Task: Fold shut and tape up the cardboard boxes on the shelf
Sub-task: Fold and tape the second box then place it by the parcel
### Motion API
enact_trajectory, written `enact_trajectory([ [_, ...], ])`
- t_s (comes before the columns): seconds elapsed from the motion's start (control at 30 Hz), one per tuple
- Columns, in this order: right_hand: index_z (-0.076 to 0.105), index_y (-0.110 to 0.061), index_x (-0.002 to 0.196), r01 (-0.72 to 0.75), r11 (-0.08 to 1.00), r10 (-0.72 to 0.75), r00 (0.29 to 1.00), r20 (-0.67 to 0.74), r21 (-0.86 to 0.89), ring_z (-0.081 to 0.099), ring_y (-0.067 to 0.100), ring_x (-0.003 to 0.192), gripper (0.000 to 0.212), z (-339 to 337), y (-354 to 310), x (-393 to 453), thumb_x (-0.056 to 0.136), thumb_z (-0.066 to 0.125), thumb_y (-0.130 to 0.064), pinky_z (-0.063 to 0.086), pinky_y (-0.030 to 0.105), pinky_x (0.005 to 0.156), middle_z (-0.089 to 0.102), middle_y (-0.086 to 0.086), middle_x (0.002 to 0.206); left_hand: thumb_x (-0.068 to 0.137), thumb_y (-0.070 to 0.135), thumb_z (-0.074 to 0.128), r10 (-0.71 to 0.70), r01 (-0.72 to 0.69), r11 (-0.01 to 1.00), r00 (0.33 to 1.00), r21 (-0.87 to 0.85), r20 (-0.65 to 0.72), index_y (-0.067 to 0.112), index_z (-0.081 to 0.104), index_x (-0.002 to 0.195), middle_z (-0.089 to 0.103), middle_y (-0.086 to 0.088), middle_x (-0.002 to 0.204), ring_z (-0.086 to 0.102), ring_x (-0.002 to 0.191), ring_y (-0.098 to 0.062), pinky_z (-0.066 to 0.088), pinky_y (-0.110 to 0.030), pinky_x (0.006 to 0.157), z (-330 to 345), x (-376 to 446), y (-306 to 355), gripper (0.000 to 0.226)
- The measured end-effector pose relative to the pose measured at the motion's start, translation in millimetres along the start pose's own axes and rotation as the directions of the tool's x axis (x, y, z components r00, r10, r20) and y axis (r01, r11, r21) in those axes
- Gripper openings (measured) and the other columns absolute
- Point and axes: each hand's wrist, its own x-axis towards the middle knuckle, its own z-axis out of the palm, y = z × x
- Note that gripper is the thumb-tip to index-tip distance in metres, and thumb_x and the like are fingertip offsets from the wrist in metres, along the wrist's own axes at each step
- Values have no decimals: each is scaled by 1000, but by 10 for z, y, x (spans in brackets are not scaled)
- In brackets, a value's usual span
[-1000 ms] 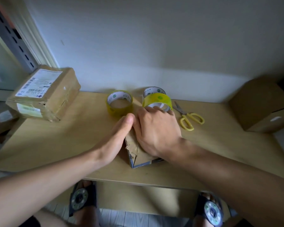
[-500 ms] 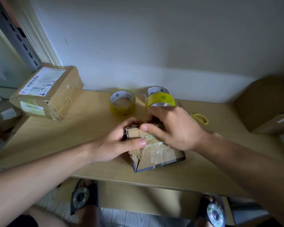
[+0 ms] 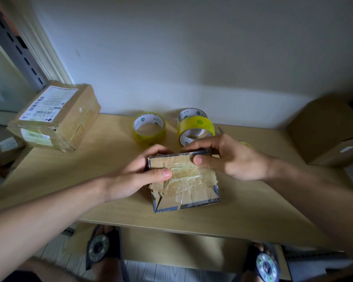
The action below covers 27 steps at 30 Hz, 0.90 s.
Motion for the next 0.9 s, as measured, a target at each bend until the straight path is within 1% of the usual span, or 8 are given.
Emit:
enact_trajectory([
  [0.17, 57, -25, 141, -28, 996, 19, 994, 107, 86, 58, 9, 130, 56, -161, -50, -80, 88, 73, -19, 45, 31, 111, 62, -7, 138, 89, 24, 68, 92, -92, 995, 995, 33, -22, 17, 56, 132, 63, -14, 116, 62, 103, -13, 52, -24, 85, -28, -47, 93, 45],
  [0.33, 52, -26, 139, -66, 942, 68, 998, 8, 329, 69, 15, 115, 81, -147, -93, -95, 66, 86, -33, 55, 27, 92, 71, 2, 126, 85, 21, 73, 235, -228, 971, 966, 72, -107, 15, 48, 141, 60, -12, 127, 62, 115, -20, 52, -28, 93, -99, -26, 225, 62],
  [0.47, 58, -18, 127, 37, 967, 3, 988, -155, 253, 72, 23, 102, 67, -103, -183, -81, 67, 89, -18, 59, 33, 87, 76, 1, 109, 76, 30, 79, 250, -229, 963, 957, 145, -148, 24, 41, 150, 59, -8, 135, 59, 127, -25, 48, -33, 106, -182, 8, 316, 83],
  [0.63, 56, -18, 115, 105, 961, -13, 940, -340, 255, 73, 14, 97, 64, 5, -307, -73, 67, 94, -3, 58, 30, 80, 75, -3, 105, 69, 28, 85, 183, -172, 983, 935, 62, -302, 29, 44, 148, 63, 7, 139, 60, 129, -13, 50, -27, 105, -213, 9, 387, 89],
  [0.7, 53, -18, 116, 100, 985, -32, 902, -430, 137, 74, 15, 97, 69, 39, -331, -80, 63, 97, -16, 60, 35, 82, 75, -6, 106, 73, 27, 82, 47, -52, 999, 948, -8, -316, 34, 49, 141, 69, 11, 130, 67, 120, -13, 57, -39, 101, -193, -2, 399, 77],
  [0.77, 49, -22, 118, 91, 991, -126, 862, -491, -94, 72, 12, 94, 74, 92, -356, -79, 61, 97, -23, 60, 34, 83, 73, -9, 106, 78, 24, 77, -110, 83, 991, 952, -106, -285, 31, 55, 136, 74, 8, 123, 73, 111, -19, 55, -52, 100, -160, -19, 396, 62],
  [0.83, 47, -25, 126, 79, 956, -213, 847, -487, -281, 66, 9, 95, 80, 180, -376, -71, 62, 96, -25, 56, 28, 83, 67, -9, 114, 86, 5, 71, -185, 121, 960, 950, -251, -250, 16, 57, 135, 75, -5, 120, 75, 106, -32, 57, -54, 97, -130, -20, 385, 52],
  [0.9, 45, -26, 133, 87, 935, -254, 839, -480, -344, 60, 7, 104, 90, 256, -403, -60, 61, 97, -34, 49, 18, 90, 61, -8, 123, 78, -5, 62, -212, 104, 905, 952, -413, -223, 1, 53, 134, 73, -17, 121, 73, 106, -39, 61, -50, 91, -159, -23, 394, 57],
])
